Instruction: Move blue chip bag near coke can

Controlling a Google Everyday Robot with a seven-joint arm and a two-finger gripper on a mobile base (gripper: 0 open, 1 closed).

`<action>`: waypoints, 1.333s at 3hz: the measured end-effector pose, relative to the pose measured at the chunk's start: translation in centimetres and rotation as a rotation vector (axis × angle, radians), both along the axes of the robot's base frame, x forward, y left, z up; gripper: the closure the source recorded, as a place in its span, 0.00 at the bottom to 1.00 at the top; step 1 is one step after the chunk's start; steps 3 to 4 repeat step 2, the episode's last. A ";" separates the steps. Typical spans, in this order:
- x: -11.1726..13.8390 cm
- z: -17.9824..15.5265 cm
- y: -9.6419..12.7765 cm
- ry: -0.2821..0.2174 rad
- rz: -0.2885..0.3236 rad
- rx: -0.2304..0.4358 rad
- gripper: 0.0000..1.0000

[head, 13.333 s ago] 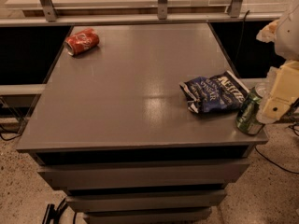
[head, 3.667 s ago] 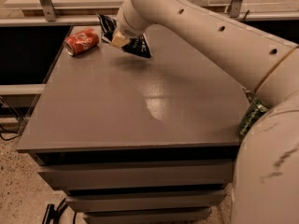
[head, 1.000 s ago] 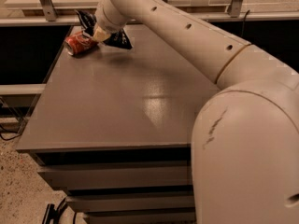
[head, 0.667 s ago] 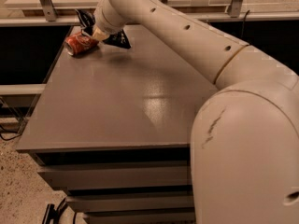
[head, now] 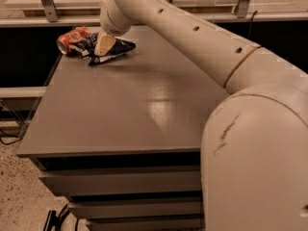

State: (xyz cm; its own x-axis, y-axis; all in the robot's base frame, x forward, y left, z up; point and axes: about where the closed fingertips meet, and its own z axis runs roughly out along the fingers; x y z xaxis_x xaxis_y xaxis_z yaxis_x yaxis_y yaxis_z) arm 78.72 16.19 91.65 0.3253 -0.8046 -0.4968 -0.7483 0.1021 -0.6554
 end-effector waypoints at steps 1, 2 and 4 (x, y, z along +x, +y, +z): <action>-0.8 0.4 -1.8 0.000 -0.014 -0.003 0.00; -0.8 0.4 -1.8 0.000 -0.014 -0.003 0.00; -0.8 0.4 -1.8 0.000 -0.014 -0.003 0.00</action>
Offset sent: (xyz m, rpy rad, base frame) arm -0.0112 -0.0324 0.0117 -0.0022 -0.0095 -0.0275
